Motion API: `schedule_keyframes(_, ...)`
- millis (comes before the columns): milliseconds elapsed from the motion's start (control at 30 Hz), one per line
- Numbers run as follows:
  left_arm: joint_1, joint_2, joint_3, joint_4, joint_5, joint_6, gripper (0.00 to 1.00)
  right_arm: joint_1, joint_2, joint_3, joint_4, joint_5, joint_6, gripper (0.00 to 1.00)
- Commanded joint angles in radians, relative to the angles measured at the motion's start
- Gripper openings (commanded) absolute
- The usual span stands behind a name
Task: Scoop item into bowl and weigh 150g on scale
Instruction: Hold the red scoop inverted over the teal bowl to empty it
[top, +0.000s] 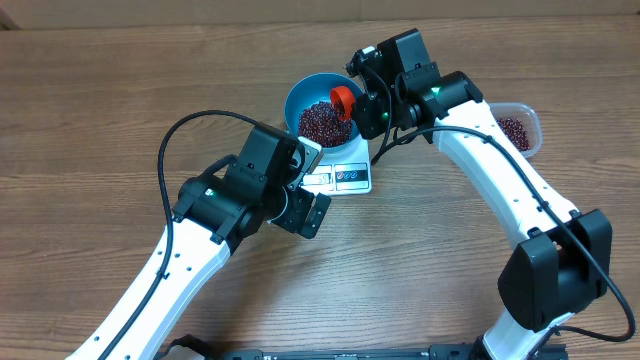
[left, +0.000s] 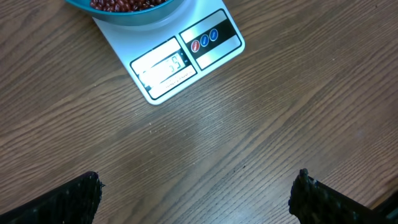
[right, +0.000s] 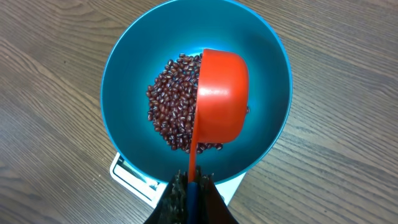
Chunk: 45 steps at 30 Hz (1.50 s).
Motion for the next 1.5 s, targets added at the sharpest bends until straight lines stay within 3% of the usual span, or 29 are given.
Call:
schedule_keyframes(0,-0.005,-0.003,0.003,0.002,0.016,0.001,1.00,0.003,-0.039,0.033,0.003,0.012,0.018,0.03)
schedule_keyframes(533,-0.005,-0.003,0.003,0.002,0.016,0.001,1.00,0.005,-0.039,0.033,-0.011,0.008,0.018,0.04)
schedule_keyframes(667,-0.005,-0.003,0.003,0.002,0.017,0.001,1.00,0.005,-0.039,0.033,-0.044,-0.056,-0.065,0.04)
schedule_keyframes(833,-0.005,-0.003,0.003,0.002,0.016,0.001,1.00,0.005,-0.039,0.033,-0.016,0.006,-0.010,0.04)
schedule_keyframes(933,-0.005,-0.003,0.003,0.002,0.016,0.001,1.00,0.016,-0.039,0.033,-0.078,-0.098,-0.238,0.04)
schedule_keyframes(1067,-0.005,-0.003,0.003,0.002,0.016,0.000,1.00,0.024,-0.039,0.033,-0.034,0.091,-0.071,0.03)
schedule_keyframes(1233,-0.005,-0.003,0.003,0.002,0.016,0.001,1.00,0.033,-0.039,0.033,-0.045,0.021,-0.181,0.04)
schedule_keyframes(1367,-0.005,-0.003,0.003,0.002,0.016,0.001,1.00,0.033,-0.039,0.033,0.010,0.113,-0.017,0.04)
schedule_keyframes(1467,-0.005,-0.003,0.003,0.002,0.016,0.001,1.00,0.034,-0.039,0.033,-0.016,-0.043,-0.168,0.04)
